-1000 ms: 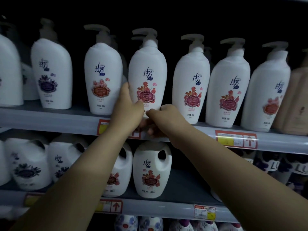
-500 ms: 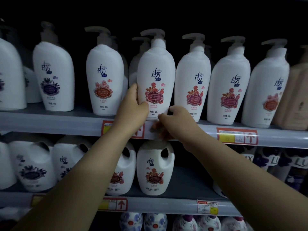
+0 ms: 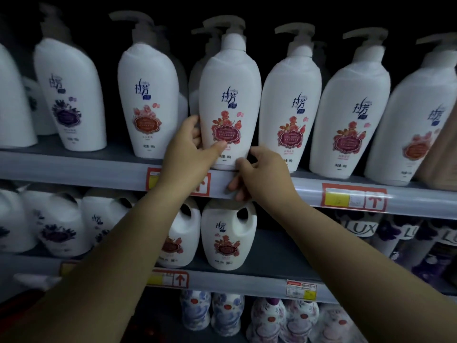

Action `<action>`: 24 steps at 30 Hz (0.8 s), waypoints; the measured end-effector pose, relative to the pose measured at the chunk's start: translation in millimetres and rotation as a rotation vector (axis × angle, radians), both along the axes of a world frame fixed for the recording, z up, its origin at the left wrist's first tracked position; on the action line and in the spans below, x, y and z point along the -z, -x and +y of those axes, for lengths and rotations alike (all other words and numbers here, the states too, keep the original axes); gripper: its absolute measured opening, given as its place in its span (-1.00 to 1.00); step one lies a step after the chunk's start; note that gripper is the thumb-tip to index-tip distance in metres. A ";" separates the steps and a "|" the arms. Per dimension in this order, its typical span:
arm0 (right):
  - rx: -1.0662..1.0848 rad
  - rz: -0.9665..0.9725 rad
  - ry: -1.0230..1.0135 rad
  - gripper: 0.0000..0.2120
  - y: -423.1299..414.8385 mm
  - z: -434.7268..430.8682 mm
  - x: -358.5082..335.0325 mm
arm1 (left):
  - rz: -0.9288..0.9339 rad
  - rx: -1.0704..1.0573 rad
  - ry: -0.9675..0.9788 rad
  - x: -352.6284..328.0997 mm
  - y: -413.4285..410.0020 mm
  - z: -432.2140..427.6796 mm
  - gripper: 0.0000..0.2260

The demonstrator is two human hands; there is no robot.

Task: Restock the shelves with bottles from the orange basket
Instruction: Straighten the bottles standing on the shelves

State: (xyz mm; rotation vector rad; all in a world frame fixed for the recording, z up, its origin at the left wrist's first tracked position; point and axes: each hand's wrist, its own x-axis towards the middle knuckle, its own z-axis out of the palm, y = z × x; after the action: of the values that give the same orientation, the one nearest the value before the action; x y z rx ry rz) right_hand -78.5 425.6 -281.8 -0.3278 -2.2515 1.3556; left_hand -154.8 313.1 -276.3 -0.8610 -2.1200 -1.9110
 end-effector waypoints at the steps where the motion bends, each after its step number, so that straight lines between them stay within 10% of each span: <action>1: -0.020 0.002 0.009 -0.86 -0.4 1.2 0.7 | 0.011 -0.011 0.018 -0.1 -0.1 -0.2 -0.48; 24: 0.110 0.339 -0.075 -0.90 -9.1 -8.2 26.9 | 0.109 0.035 -0.090 13.6 0.2 -8.7 -0.52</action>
State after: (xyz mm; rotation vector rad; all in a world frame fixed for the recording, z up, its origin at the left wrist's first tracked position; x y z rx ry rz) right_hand -69.4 417.5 -308.7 -0.1772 -1.9672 1.1680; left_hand -154.9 304.4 -289.9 -0.9663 -1.9543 -1.9133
